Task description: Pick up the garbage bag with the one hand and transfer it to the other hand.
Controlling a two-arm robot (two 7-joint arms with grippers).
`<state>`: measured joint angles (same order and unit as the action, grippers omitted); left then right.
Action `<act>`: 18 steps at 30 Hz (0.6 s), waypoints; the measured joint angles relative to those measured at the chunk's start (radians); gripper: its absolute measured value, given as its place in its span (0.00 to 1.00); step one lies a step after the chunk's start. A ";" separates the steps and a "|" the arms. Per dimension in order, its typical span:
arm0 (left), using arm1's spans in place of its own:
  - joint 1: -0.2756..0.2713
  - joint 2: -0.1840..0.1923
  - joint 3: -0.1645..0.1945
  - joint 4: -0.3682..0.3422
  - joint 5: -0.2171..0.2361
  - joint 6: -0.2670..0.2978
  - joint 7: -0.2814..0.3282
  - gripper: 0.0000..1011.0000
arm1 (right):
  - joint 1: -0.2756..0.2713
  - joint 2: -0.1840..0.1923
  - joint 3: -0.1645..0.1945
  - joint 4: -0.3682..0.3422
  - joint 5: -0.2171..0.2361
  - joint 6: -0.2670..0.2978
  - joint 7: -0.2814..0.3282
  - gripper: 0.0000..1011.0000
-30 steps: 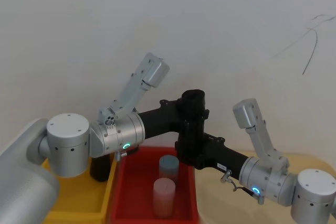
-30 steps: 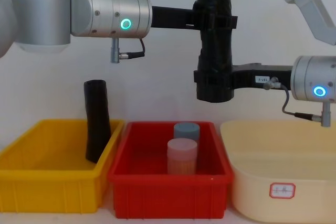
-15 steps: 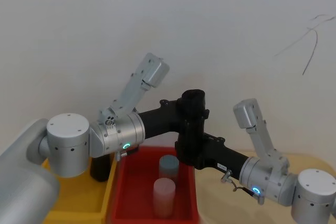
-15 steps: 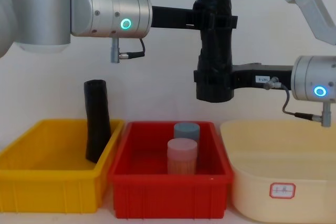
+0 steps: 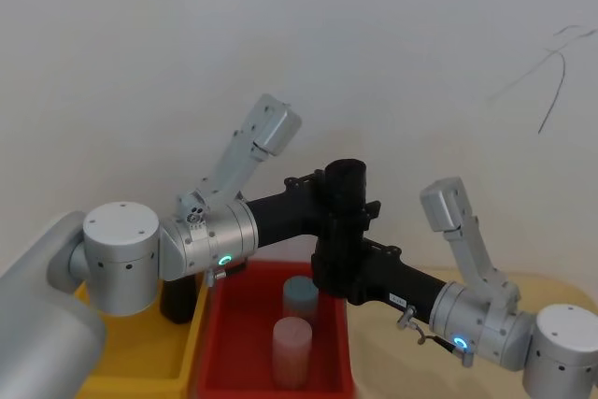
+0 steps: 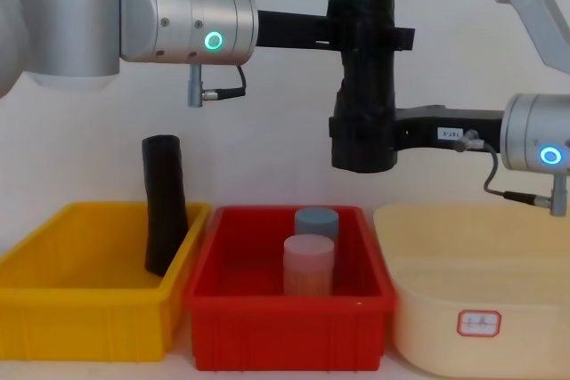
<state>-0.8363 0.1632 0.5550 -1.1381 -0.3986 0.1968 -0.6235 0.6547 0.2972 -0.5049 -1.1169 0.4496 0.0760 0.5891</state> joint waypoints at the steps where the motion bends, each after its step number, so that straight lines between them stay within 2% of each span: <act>1: 0.000 0.000 0.000 0.000 0.000 0.000 0.000 0.76 | -0.001 0.001 0.000 -0.001 0.001 -0.001 0.000 0.55; 9: 0.000 0.001 0.000 0.000 0.000 0.000 0.000 0.98 | -0.009 0.004 0.005 -0.011 0.005 -0.014 -0.011 0.55; 18: -0.005 0.006 0.004 0.003 -0.015 -0.003 -0.031 0.99 | -0.016 0.000 0.026 -0.015 0.002 -0.027 -0.056 0.55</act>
<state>-0.8411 0.1690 0.5587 -1.1348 -0.4138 0.1940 -0.6547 0.6384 0.2976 -0.4789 -1.1315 0.4514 0.0491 0.5328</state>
